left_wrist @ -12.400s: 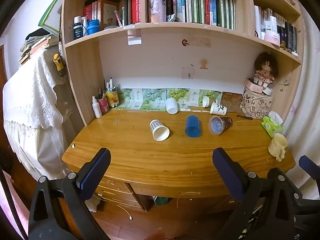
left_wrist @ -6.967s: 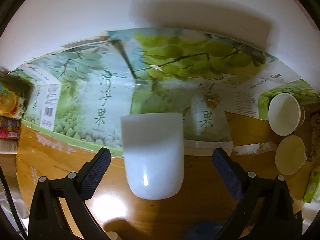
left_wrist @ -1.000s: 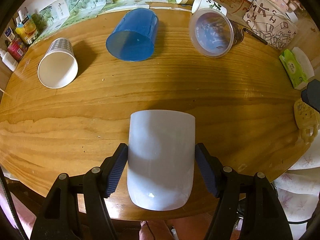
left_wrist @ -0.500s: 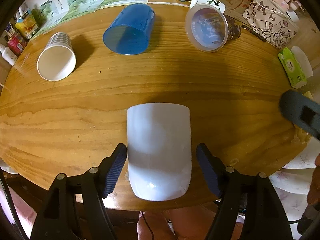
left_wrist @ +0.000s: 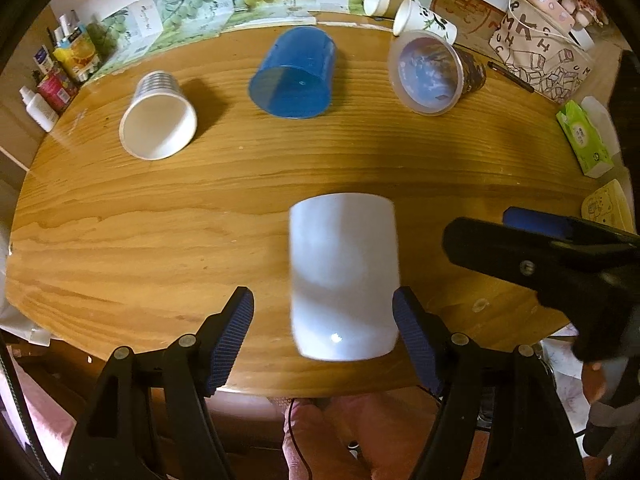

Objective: Flip cup upright
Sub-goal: 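Grasp the white cup with the right gripper while the left gripper holds it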

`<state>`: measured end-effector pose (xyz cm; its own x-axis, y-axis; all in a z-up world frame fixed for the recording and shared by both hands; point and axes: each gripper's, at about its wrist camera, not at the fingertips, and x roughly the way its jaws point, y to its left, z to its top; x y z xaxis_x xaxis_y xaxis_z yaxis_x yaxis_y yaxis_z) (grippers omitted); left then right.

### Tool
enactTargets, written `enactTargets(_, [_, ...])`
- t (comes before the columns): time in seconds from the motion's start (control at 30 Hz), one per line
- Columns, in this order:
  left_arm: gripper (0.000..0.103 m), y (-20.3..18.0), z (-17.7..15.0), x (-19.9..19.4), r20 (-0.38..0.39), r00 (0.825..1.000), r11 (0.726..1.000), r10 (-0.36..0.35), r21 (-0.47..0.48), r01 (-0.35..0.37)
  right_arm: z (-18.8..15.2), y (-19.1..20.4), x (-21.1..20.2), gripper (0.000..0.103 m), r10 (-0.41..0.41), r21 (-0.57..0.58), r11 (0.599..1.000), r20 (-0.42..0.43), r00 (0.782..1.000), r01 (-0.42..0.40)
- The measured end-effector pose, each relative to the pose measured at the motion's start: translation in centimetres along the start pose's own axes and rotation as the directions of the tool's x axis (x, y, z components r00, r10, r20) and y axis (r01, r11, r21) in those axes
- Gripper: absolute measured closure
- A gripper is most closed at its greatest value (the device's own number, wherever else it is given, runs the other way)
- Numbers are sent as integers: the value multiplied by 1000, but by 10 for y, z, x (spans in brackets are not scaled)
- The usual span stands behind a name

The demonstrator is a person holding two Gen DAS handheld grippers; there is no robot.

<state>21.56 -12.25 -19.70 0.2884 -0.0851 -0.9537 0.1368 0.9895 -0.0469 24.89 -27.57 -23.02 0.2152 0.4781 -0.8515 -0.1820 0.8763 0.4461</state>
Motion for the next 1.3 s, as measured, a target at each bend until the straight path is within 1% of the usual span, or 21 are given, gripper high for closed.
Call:
enactTargets(0.13, [27, 10, -8, -5, 9, 1000, 1000, 12, -14, -12, 0, 4, 12, 0, 20, 19, 1000, -41, 999, -19])
enactTargets(0.37, [27, 28, -23, -15, 16, 1000, 1000, 18, -23, -18, 0, 14, 32, 0, 24, 62, 998, -85, 996, -18])
enactTargets(0.63, [27, 49, -35, -25, 42, 999, 1000, 18, -5, -17, 1, 25, 44, 0, -6, 114, 993, -79, 997, 15])
enactTargets(0.93, [27, 66, -45, -36, 67, 998, 996, 8, 84, -14, 5, 36, 60, 1, -50, 175, 983, -75, 996, 63])
enactTargets(1.0, [27, 69, -47, -37, 66, 998, 995, 10, 101, -16, 5, 38, 62, 2, -65, 190, 979, -73, 995, 78])
enactTargets(1.17, [27, 81, -49, -38, 60, 998, 992, 3, 128, -10, 5, 41, 68, 3, -66, 235, 968, -74, 995, 81])
enactTargets(1.23, [27, 88, -51, -39, 64, 998, 992, 5, 126, -13, 5, 42, 71, 8, -75, 244, 965, -73, 995, 91])
enactTargets(1.3, [27, 93, -51, -39, 64, 998, 993, -2, 120, -6, 5, 43, 75, 11, -87, 248, 963, -81, 993, 104])
